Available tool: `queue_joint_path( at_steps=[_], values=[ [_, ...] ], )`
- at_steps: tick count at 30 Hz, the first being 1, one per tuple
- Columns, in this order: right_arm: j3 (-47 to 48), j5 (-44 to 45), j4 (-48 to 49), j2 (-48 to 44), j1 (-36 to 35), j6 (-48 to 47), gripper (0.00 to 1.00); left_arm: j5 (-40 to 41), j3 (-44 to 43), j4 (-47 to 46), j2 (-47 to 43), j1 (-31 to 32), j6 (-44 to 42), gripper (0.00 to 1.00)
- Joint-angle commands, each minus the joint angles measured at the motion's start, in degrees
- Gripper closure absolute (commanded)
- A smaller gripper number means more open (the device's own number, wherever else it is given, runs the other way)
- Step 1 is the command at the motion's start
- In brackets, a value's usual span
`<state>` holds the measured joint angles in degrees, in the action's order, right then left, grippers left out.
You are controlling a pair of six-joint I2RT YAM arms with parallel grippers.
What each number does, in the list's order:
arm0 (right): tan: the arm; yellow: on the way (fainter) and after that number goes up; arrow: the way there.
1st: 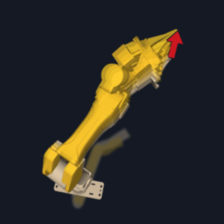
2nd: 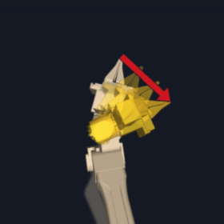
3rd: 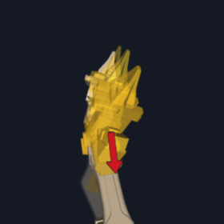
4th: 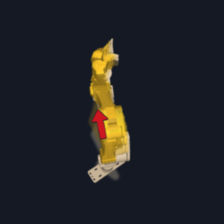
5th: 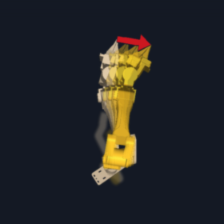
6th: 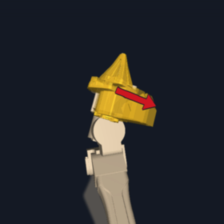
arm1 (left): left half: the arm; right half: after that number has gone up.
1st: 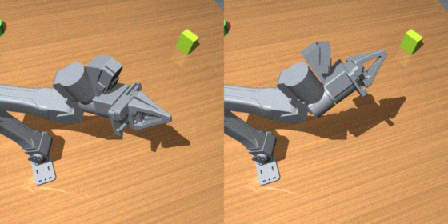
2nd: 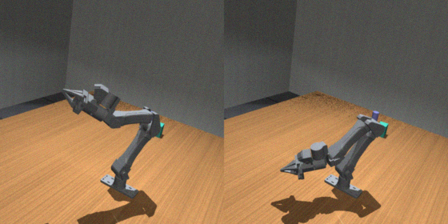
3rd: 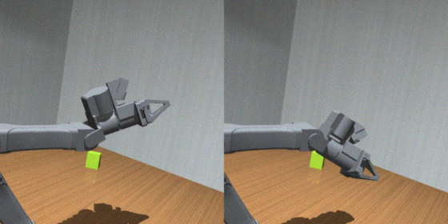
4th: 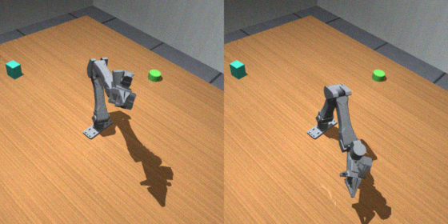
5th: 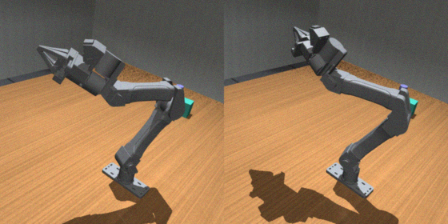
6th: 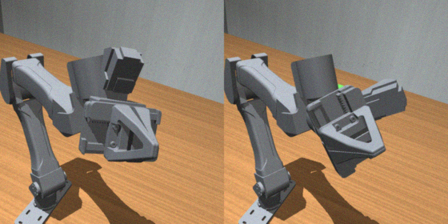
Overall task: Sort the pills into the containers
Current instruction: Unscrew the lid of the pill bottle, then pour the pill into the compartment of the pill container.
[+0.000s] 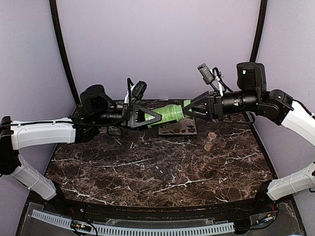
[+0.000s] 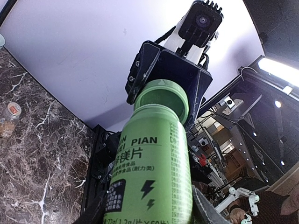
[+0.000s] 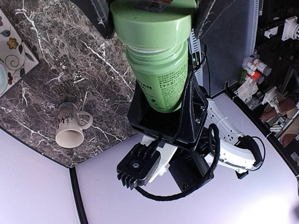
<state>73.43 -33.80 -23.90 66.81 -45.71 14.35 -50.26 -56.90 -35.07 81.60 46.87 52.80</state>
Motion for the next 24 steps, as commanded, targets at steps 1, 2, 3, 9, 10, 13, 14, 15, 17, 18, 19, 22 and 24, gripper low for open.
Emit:
queue_joint_path(
  at_steps=[1, 2, 3, 9, 10, 13, 14, 15, 17, 18, 19, 22, 24],
  values=[
    [1.6, 0.9, 0.6, -1.3, 0.2, -1.2, 0.56, -1.2, -0.6, -2.5, -1.0, -0.1, -0.3, 1.0],
    [1.6, 0.9, 0.6, -1.4, 0.2, -1.1, 0.56, -1.1, -0.7, -2.5, -0.9, -0.1, -0.5, 1.0],
    [1.6, 1.0, 0.6, -1.4, 0.2, -1.0, 0.56, -0.9, -0.7, -2.3, -0.8, -0.1, -0.8, 1.0],
    [0.9, 2.6, 1.1, -2.2, 0.2, -0.2, 0.56, 0.0, 0.2, -3.0, -0.6, -0.1, -1.3, 1.0],
    [0.8, 2.8, 1.2, -2.3, 0.3, -0.1, 0.56, 0.2, 0.7, -3.3, -0.6, -0.2, -1.3, 1.0],
    [0.5, 3.6, 1.4, -2.7, 0.3, 0.4, 0.56, 0.9, 2.2, -4.1, -0.9, -0.3, -1.4, 1.0],
    [0.3, 3.9, 1.5, -2.8, 0.3, 0.5, 0.56, 1.2, 2.9, -4.5, -1.1, -0.3, -1.3, 1.0],
    [0.2, 4.2, 1.5, -2.9, 0.4, 0.6, 0.56, 1.4, 3.5, -4.9, -1.2, -0.4, -1.2, 1.0],
    [-0.2, 4.6, 1.7, -3.2, 0.4, 0.8, 0.57, 1.8, 5.1, -6.1, -1.6, -0.4, -0.6, 1.0],
    [-0.4, 4.8, 1.7, -3.3, 0.4, 1.0, 0.56, 2.1, 5.8, -6.7, -1.8, -0.3, -0.4, 1.0],
    [-0.7, 5.0, 1.7, -3.4, 0.5, 1.1, 0.56, 2.3, 6.6, -7.3, -2.0, -0.4, -0.2, 1.0],
    [-1.5, 5.8, 2.0, -3.9, 0.5, 1.4, 0.57, 3.3, 9.2, -9.1, -2.9, -0.4, 0.5, 1.0],
    [-2.1, 6.5, 2.3, -4.3, 0.6, 1.7, 0.56, 3.8, 11.0, -10.3, -3.6, -0.4, 1.0, 1.0]
  ],
)
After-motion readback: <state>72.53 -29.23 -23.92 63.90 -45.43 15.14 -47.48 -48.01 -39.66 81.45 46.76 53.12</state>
